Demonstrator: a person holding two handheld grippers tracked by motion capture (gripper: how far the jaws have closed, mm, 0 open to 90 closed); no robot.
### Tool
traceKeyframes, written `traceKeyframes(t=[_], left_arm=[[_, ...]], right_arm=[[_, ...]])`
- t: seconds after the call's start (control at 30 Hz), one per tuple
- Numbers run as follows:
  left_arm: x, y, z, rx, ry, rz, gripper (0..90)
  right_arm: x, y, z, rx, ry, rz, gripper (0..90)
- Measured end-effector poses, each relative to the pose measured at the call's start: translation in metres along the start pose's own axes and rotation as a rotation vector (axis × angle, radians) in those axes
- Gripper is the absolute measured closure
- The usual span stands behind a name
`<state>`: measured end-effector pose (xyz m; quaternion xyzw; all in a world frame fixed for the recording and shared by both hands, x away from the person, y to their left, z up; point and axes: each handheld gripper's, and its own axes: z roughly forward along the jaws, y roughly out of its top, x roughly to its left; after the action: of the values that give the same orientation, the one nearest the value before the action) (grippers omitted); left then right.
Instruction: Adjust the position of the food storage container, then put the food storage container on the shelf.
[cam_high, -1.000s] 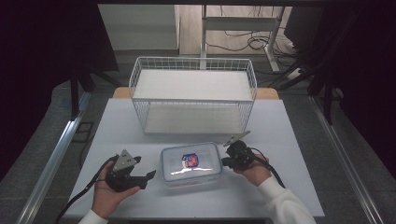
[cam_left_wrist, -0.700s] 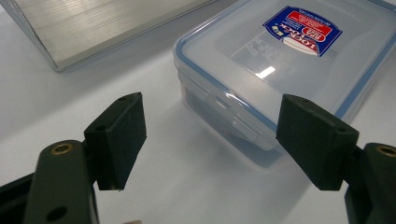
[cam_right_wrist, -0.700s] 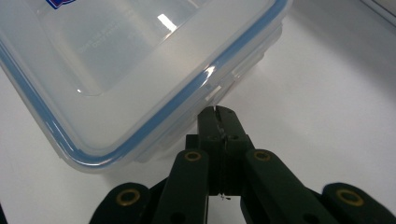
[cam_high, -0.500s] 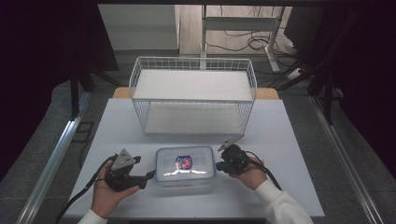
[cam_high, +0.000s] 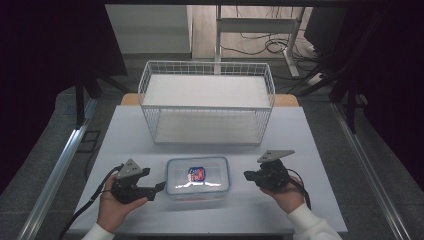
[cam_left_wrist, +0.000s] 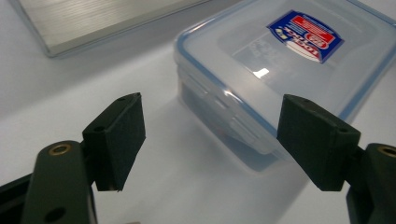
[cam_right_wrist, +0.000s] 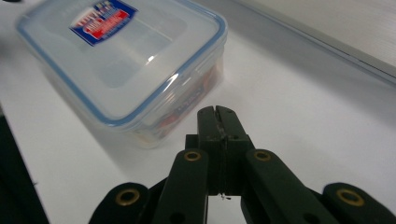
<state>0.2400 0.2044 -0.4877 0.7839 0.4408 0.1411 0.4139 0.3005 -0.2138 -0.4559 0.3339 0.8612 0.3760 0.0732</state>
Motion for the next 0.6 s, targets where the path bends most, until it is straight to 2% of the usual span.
traceKeyframes(t=[0.03, 0.1, 0.13, 0.17, 0.2, 0.23, 0.27, 0.3, 0.33, 0.4, 0.5, 0.57, 0.6], left_arm=[[0.000, 0.000, 0.000, 0.000, 0.000, 0.000, 23.1], [-0.001, 0.000, -0.001, -0.015, 0.006, -0.005, 23.5], [-0.001, 0.000, -0.001, -0.015, 0.006, -0.005, 23.5], [-0.001, 0.000, -0.001, -0.016, 0.002, -0.008, 23.5], [-0.001, 0.000, -0.001, -0.015, 0.000, -0.010, 23.5], [-0.001, 0.000, 0.000, -0.013, 0.001, -0.010, 23.5], [-0.001, 0.000, 0.001, -0.008, 0.002, -0.011, 23.5], [-0.001, 0.000, 0.001, -0.008, 0.002, -0.011, 23.6], [0.000, 0.000, 0.001, -0.009, 0.005, -0.009, 23.6], [-0.001, 0.001, -0.001, -0.040, 0.003, -0.010, 24.6], [-0.001, 0.001, -0.002, -0.042, 0.003, -0.015, 24.5], [-0.001, 0.000, -0.002, -0.034, 0.000, -0.011, 24.5], [-0.001, -0.001, -0.003, -0.033, -0.002, -0.010, 24.4]], right_arm=[[0.000, 0.000, 0.000, 0.000, 0.000, 0.000, 87.2], [-0.001, -0.009, -0.005, -0.101, 0.062, 0.018, 61.1], [-0.001, -0.009, -0.005, -0.101, 0.062, 0.018, 61.1], [-0.001, -0.010, -0.005, -0.129, 0.075, 0.022, 52.1], [-0.002, -0.010, -0.006, -0.156, 0.099, 0.049, 42.4], [-0.002, -0.010, -0.006, -0.156, 0.099, 0.049, 42.4], [-0.001, -0.009, -0.007, -0.196, 0.120, 0.084, 33.2], [-0.001, -0.009, -0.007, -0.196, 0.120, 0.084, 33.2], [-0.001, -0.008, -0.008, -0.215, 0.118, 0.094, 29.1], [0.001, -0.008, -0.012, -0.243, 0.087, 0.099, 25.0], [0.000, -0.008, -0.014, -0.252, 0.089, 0.105, 23.9], [-0.002, -0.008, -0.015, -0.271, 0.090, 0.124, 22.5], [-0.003, -0.006, -0.014, -0.273, 0.107, 0.153, 22.0]])
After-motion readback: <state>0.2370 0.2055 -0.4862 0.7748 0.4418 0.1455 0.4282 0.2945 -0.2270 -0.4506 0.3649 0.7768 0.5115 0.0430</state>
